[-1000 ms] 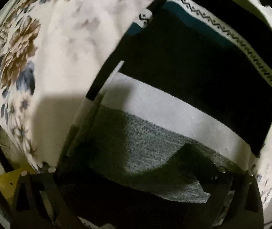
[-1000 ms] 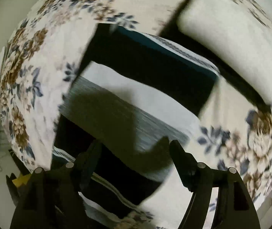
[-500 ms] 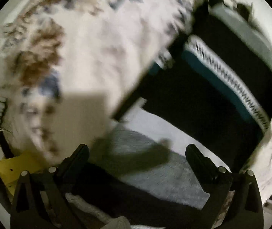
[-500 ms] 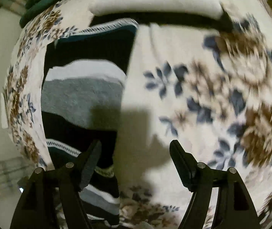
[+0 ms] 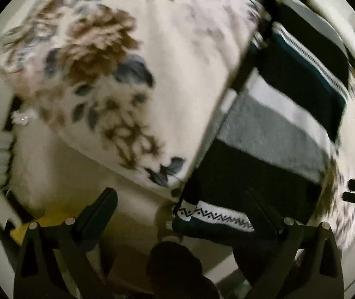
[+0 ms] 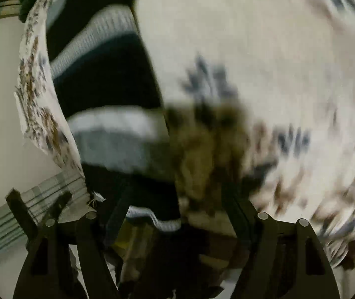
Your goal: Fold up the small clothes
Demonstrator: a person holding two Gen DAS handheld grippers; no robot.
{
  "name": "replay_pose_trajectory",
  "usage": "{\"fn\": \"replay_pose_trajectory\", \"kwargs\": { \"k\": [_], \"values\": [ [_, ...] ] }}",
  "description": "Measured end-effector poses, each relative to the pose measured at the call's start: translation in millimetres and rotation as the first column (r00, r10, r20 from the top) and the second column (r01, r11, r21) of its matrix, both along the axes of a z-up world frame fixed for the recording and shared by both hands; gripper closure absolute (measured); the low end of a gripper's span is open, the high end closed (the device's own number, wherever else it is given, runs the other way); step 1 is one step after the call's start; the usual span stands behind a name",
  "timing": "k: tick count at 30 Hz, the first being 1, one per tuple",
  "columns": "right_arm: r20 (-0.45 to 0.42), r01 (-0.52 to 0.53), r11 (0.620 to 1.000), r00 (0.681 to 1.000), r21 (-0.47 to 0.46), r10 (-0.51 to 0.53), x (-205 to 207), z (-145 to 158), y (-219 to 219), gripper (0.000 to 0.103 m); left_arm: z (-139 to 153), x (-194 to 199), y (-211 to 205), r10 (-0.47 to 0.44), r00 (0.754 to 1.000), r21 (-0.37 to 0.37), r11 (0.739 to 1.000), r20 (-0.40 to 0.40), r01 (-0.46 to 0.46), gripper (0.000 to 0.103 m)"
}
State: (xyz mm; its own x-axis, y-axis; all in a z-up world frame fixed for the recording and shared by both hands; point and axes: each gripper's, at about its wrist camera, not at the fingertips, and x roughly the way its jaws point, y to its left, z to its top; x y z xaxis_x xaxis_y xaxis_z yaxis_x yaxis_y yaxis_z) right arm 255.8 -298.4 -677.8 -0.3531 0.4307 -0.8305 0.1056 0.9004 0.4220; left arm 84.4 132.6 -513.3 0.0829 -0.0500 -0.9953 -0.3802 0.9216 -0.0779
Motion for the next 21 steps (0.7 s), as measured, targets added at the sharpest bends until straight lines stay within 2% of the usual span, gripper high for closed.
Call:
{"fn": "replay_pose_trajectory", "kwargs": {
  "k": [3,8,12,15,17,19,20,21],
  "values": [
    [-0.035,0.030,0.999,0.999,0.013,-0.030,-44.2,-9.1,6.4,0.027,-18.3,-4.1,1.9,-0.101,0.994,-0.119,0.987,0.035,0.105,0.002],
    [-0.060,0.056,0.998,0.997,0.020,-0.055,-101.8,-28.9,29.9,0.027,-57.5,-11.5,-3.0,-0.225,0.972,-0.259,0.937,0.068,0.235,0.002],
    [-0.075,0.127,0.990,0.990,0.054,-0.123,-124.2,-51.5,43.8,0.027,-73.9,-17.3,-7.4,-0.232,0.970,-0.321,0.915,0.077,0.245,0.002],
    [-0.092,0.190,0.979,0.979,0.078,-0.183,-127.8,-68.0,50.1,0.027,-77.0,-17.0,-4.5,-0.151,0.983,-0.407,0.895,0.108,0.183,0.004],
    [-0.104,0.254,0.960,0.965,0.118,-0.243,-128.7,-76.7,51.9,0.028,-76.8,-16.1,-0.4,-0.089,0.988,-0.447,0.884,0.125,0.137,0.022],
    [-0.121,0.314,0.940,0.947,0.131,-0.299,-133.4,-83.4,54.2,0.040,-78.0,-17.7,4.7,-0.048,0.993,-0.444,0.891,0.104,0.090,0.042],
    [-0.123,0.327,0.938,0.942,0.117,-0.313,-135.6,-83.8,54.2,0.051,-77.5,-20.0,8.0,-0.036,0.994,-0.438,0.896,0.100,0.076,0.062],
    [-0.125,0.347,0.932,0.934,0.100,-0.335,-140.5,-83.5,54.2,0.060,-76.8,-23.9,10.9,-0.029,0.995,-0.424,0.903,0.090,0.065,0.071]
  ]
}}
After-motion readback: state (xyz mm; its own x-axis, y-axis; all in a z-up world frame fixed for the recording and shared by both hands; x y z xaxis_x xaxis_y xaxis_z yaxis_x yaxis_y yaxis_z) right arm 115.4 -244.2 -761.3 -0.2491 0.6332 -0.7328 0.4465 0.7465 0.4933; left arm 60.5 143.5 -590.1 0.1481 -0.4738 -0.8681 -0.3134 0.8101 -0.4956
